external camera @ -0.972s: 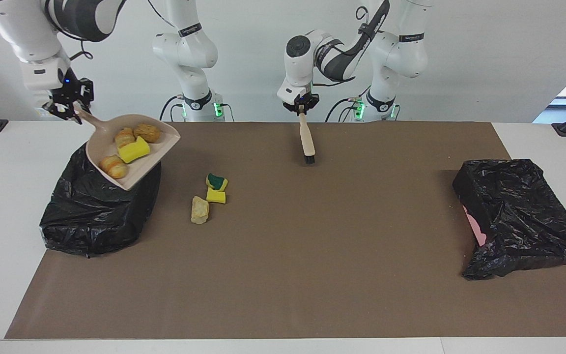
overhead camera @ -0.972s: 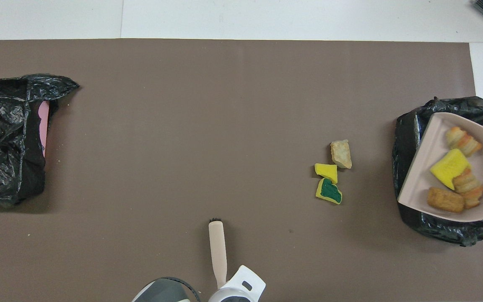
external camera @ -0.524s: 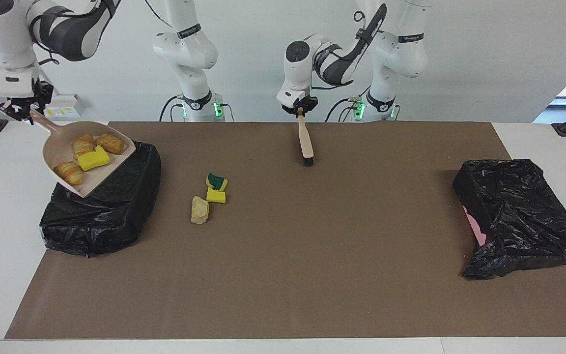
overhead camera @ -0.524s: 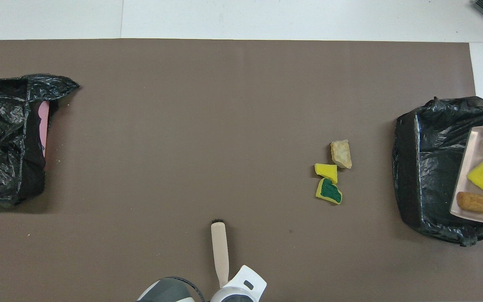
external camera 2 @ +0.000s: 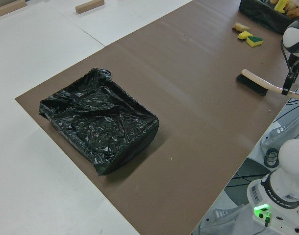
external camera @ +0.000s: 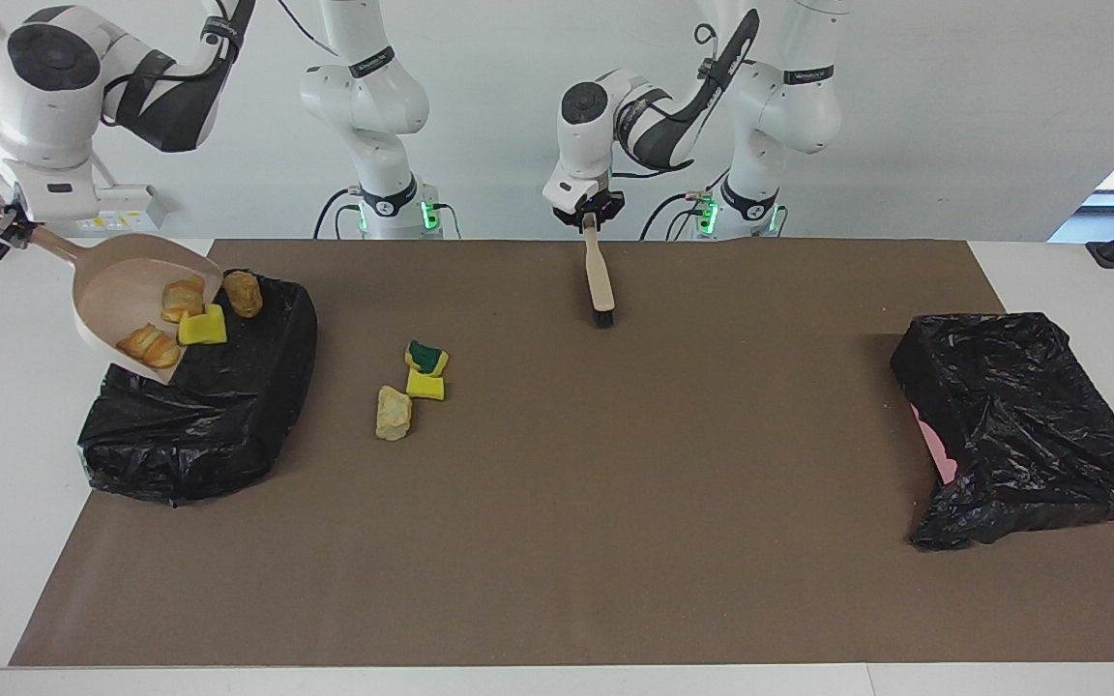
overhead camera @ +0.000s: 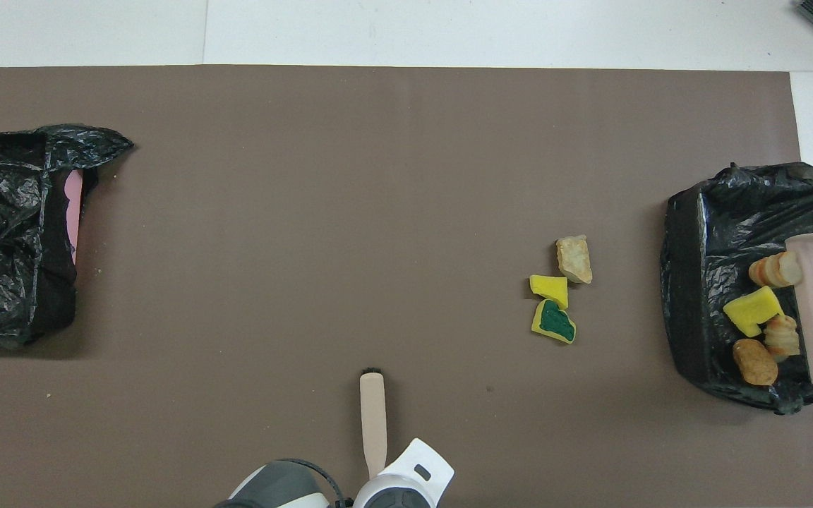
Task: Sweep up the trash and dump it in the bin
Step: 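Tip the dustpan with the right gripper to dump trash into bag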
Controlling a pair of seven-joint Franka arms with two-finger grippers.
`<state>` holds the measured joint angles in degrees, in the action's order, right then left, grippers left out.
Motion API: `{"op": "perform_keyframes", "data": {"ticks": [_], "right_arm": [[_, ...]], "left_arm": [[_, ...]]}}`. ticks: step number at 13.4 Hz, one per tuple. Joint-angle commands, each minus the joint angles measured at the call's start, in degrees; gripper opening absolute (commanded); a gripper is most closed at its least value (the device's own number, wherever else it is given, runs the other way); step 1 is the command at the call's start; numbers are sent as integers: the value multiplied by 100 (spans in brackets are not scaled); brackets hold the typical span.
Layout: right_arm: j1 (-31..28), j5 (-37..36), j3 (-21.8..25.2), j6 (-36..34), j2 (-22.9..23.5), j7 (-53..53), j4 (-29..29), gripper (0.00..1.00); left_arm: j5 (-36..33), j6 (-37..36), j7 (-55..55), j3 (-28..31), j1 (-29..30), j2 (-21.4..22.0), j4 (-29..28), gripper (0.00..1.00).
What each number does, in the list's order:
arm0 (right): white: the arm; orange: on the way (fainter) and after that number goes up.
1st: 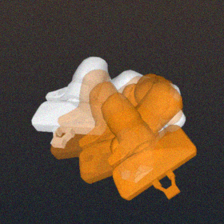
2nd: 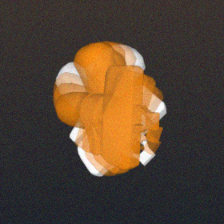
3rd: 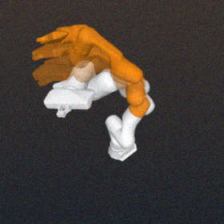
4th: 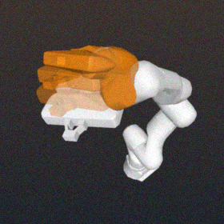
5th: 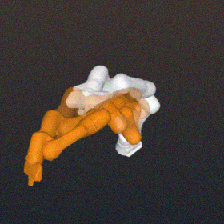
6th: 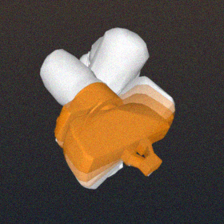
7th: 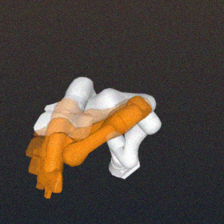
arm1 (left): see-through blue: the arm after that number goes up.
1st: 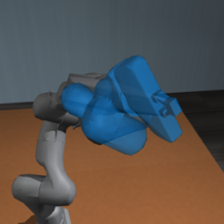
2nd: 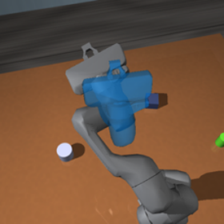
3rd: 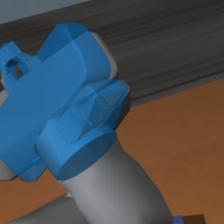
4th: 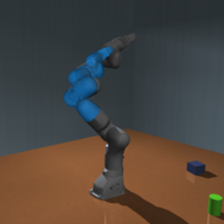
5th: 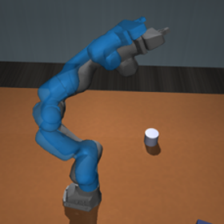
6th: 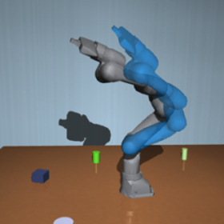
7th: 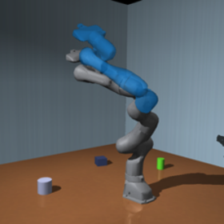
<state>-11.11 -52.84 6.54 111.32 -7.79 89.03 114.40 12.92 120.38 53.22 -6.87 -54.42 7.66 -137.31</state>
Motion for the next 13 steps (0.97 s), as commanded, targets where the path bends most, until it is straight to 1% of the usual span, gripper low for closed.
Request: {"op": "perform_keyframes", "data": {"ticks": [1,3,5,7,8,10,11,12,13], "right_arm": [[21,-392,-4,4,-82,167,21,0],[135,-516,-48,-162,-231,228,-58,0],[406,-490,-153,-801,-459,133,-207,0],[461,-219,-503,-1461,-618,-479,-479,0],[461,157,-766,-1838,-662,-875,-619,0],[461,1009,-1223,-2428,-662,-2041,-735,0],[461,1666,-1365,-2518,-671,-2691,-735,0],[469,2307,-1392,-2536,-689,-3342,-744,0],[487,2801,-1532,-2519,-663,-4149,-735,0]], "left_arm": [[-463,-478,-461,37,553,-19,676,100],[-641,-682,-890,45,1018,-2,1195,100],[-825,-1084,-1373,54,1554,33,1731,100],[-914,-1742,-2067,54,2152,-1,2434,100],[-949,-2007,-2392,54,2407,-10,2715,100],[-1430,-2159,-2955,54,2812,-19,3121,100],[-1493,-2159,-3106,54,3005,-28,3323,100],[-1494,-2168,-3307,54,3225,-37,3473,100],[-1494,-2237,-3536,72,3401,-19,3657,100]]}}
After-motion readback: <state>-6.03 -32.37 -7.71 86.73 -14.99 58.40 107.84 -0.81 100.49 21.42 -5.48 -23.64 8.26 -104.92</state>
